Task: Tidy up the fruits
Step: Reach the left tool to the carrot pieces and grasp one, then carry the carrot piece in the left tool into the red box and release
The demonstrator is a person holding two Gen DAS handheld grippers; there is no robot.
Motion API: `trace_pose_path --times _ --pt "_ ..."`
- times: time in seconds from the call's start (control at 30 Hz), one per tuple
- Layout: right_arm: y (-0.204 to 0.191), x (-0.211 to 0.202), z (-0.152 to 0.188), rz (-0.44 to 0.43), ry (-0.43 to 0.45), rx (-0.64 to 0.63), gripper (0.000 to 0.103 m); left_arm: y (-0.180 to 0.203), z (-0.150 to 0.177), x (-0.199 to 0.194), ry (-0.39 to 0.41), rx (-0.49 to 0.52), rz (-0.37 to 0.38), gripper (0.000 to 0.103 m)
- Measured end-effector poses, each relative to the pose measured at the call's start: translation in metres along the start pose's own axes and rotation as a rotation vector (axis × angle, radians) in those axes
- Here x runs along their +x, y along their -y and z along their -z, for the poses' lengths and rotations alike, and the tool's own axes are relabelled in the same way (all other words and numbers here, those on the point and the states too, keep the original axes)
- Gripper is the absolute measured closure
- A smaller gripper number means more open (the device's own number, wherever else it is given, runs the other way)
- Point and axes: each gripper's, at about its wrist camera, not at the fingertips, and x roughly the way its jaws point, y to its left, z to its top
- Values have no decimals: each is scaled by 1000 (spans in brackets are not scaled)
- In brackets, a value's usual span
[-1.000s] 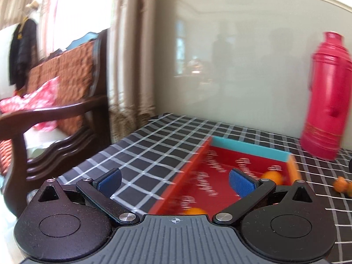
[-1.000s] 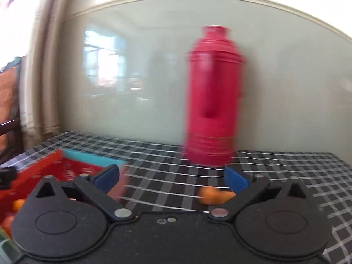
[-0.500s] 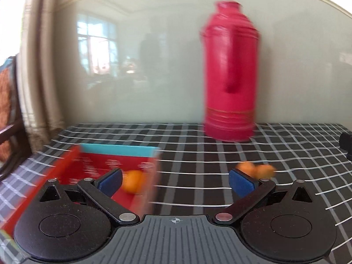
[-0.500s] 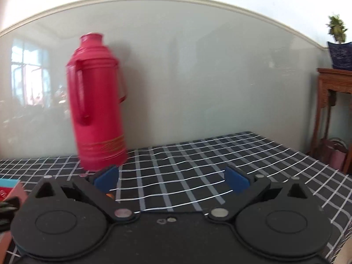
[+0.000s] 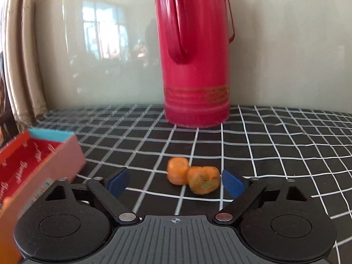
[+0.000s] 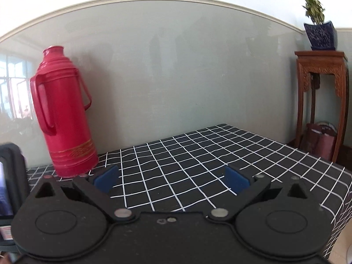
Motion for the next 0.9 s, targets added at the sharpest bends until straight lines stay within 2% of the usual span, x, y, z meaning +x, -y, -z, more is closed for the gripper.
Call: trace_pose_path --times 0.17,0.23,0.27,0.3,0.7,0.9 --pt "6 4 1 -16 -20 38 6 13 2 15 -23 -1 -23 24" --pt "6 5 2 -19 -26 43 6 16 2 17 -20 -5 -9 38" --pt "6 5 2 -23 -27 45 6 16 3 15 -18 -11 6 54" --pt "5 4 1 -26 -24 46 6 17 3 14 -18 -11 16 63" --pt "-2 -2 0 -42 6 33 6 1 10 6 -34 0 85 65" --pt "-7 -4 -2 -39 19 26 6 -22 11 -11 14 13 89 65"
